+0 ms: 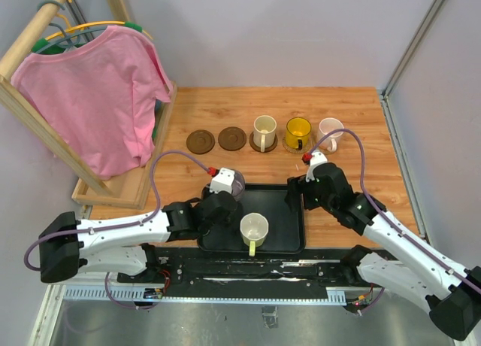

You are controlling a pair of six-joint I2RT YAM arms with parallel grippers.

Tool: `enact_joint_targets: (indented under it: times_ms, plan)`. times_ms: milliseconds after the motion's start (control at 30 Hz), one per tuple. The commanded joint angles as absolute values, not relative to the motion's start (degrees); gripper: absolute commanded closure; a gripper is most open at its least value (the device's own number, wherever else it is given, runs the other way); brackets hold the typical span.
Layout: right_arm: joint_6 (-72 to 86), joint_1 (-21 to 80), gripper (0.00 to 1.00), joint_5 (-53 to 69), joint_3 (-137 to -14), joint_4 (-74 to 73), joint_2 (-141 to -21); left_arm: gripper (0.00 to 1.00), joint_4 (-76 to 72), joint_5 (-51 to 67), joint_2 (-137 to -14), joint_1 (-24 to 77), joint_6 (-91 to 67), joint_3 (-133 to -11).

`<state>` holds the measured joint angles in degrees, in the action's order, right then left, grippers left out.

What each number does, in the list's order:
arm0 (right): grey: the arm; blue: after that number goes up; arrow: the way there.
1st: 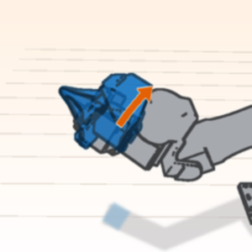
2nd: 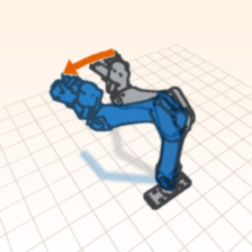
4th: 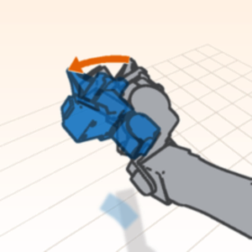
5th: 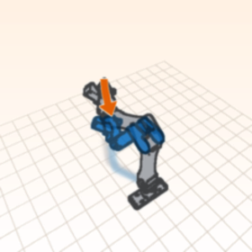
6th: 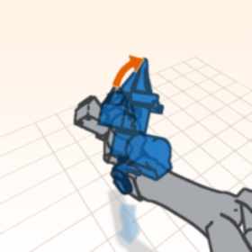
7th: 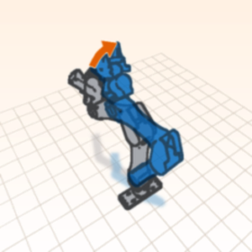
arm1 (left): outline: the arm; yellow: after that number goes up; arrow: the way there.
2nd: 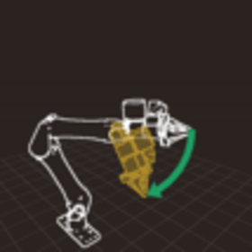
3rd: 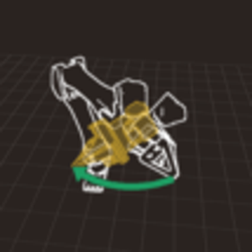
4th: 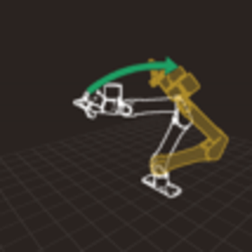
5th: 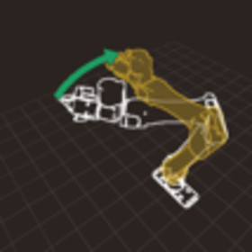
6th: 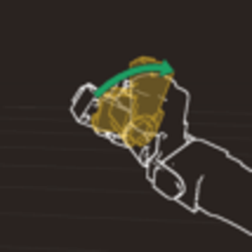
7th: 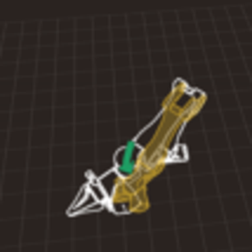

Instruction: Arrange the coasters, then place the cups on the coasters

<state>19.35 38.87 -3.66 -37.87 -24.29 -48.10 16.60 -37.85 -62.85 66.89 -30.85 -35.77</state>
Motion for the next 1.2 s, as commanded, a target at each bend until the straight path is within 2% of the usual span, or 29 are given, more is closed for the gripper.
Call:
enact_joint_targets:
  times_ms: [0, 300, 633, 900, 1167]
  plan:
    - [19.7, 40.2, 0.13, -4.0, -36.9, -22.8, -48.6, 0.97, 11.2, -46.4, -65.8, 66.6, -26.4, -41.9]
    - [19.7, 40.2, 0.13, -6.0, -36.9, -22.5, -49.0, 0.99, 4.1, -34.4, -69.6, 50.2, -22.2, -46.1]
    - [18.3, 40.2, 0.13, -10.0, -39.7, -22.1, -53.4, 0.98, 0.4, -21.0, -85.4, 34.4, -18.9, -58.8]
    - [18.0, 40.2, 0.13, -13.9, -40.7, -20.0, -55.7, 0.98, 0.4, -15.9, -98.9, 30.7, -17.7, -70.2]
    - [18.4, 39.8, 0.13, -16.5, -41.3, -19.7, -57.3, 0.98, 1.6, -15.2, -104.8, 30.1, -17.1, -75.2]
